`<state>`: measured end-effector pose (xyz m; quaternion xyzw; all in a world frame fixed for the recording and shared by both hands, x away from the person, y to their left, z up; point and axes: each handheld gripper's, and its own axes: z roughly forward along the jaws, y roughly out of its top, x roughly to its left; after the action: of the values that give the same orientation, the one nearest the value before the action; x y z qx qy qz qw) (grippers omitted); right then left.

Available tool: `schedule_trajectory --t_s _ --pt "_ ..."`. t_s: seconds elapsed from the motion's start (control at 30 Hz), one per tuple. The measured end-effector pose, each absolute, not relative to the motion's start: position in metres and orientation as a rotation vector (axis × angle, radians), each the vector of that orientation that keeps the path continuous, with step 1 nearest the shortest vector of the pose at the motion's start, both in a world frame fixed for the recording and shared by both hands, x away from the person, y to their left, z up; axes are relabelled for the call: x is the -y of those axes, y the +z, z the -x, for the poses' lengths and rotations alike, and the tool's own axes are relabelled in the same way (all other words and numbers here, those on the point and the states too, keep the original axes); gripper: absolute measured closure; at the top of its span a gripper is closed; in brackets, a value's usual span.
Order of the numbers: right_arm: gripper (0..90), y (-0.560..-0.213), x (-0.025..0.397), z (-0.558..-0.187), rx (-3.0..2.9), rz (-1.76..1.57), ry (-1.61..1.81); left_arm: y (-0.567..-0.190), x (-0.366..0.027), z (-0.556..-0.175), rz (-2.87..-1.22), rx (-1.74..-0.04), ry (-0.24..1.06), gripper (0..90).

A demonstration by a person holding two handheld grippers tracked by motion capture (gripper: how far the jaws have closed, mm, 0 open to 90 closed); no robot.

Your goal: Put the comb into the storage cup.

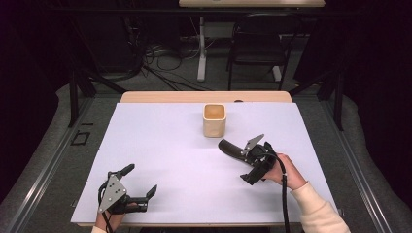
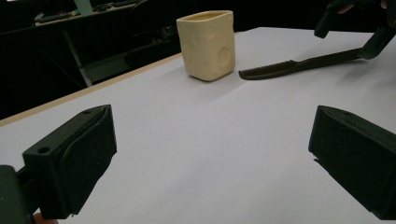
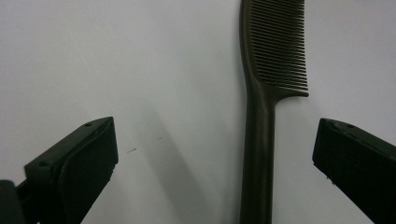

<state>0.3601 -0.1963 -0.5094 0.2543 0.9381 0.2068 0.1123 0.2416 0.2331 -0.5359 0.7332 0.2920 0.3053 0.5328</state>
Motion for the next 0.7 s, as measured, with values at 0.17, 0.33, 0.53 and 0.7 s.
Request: schedule_trajectory --t_s 0.17,0.33,0.53,0.7 --pt "0.0 -0.5101 0.1938 -0.3604 -2.764 -0.748 0.601 -0.5358 -0.2330 -0.2415 -1.746 -0.696 0.727 0.7" --pt "0.0 -0.5092 0.1912 -0.3617 -2.777 -0.734 0.574 -0.5358 -0.2331 -0.2413 -1.746 -0.695 0.726 0.8" --pt "0.0 -0.5105 0.1881 -0.3644 -2.787 -0.722 0.548 -0.5358 -0.2332 -0.2415 -1.750 -0.696 0.725 0.8" --pt "5.6 -0.5117 0.1879 -0.3669 -2.795 -0.738 0.525 -0.5358 -0.2333 -0.2414 -1.748 -0.697 0.725 0.8"
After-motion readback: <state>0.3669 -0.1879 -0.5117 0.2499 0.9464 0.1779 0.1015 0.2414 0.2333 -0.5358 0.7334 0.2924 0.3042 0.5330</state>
